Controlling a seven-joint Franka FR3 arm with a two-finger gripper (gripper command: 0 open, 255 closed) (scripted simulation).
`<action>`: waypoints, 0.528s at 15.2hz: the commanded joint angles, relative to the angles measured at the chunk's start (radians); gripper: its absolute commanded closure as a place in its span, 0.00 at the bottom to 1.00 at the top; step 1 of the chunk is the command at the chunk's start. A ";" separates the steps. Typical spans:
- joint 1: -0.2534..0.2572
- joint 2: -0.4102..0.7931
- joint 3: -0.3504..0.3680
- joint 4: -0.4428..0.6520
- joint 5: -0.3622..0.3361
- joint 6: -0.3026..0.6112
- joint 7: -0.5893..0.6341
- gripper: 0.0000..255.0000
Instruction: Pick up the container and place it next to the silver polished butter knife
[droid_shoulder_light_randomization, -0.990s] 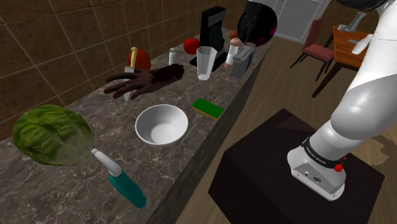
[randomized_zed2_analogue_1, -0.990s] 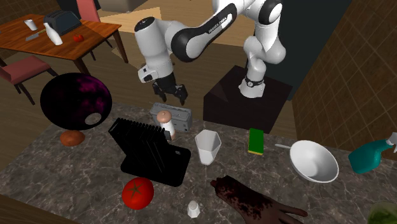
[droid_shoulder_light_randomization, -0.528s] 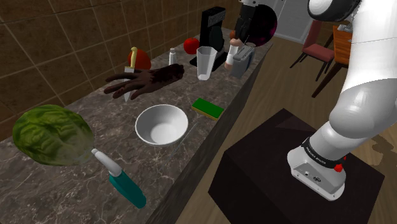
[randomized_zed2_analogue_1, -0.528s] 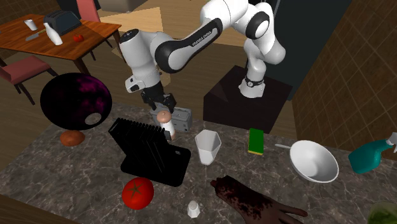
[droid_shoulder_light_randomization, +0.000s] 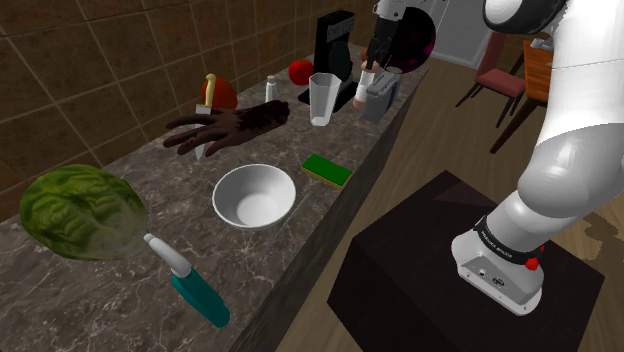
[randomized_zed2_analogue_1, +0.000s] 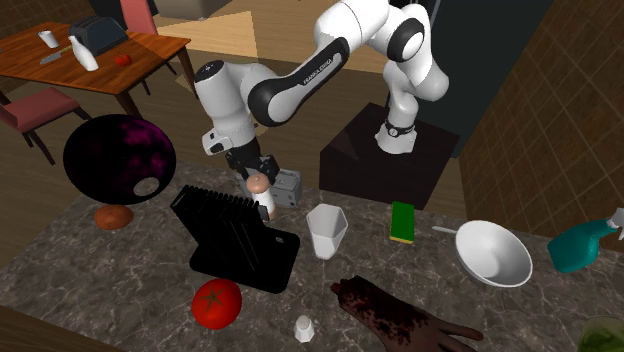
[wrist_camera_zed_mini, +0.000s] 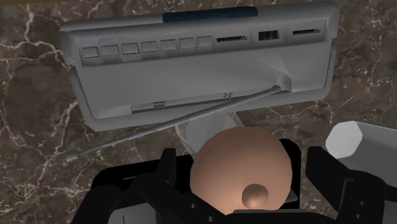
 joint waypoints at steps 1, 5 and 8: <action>0.000 -0.001 0.000 -0.002 0.000 0.001 0.000 0.00; 0.000 -0.001 0.000 -0.002 0.000 0.001 0.000 1.00; 0.000 -0.001 0.000 -0.002 0.000 0.001 0.000 1.00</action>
